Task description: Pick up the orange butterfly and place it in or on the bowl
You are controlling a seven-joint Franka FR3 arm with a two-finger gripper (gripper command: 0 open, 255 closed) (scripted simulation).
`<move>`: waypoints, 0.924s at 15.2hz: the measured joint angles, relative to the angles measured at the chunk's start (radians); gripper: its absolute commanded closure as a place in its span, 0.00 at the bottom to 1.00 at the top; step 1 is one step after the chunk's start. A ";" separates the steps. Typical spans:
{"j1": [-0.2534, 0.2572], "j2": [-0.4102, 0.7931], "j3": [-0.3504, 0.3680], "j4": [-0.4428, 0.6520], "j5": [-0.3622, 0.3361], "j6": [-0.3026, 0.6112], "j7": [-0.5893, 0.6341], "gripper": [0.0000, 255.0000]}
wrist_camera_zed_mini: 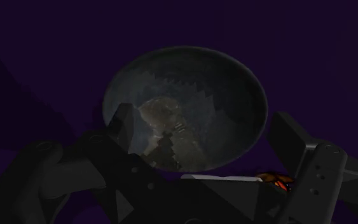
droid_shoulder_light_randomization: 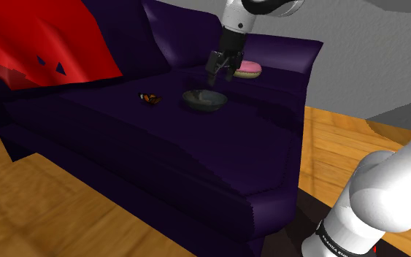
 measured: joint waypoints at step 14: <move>0.073 0.534 0.128 0.476 -0.134 0.010 0.149 0.00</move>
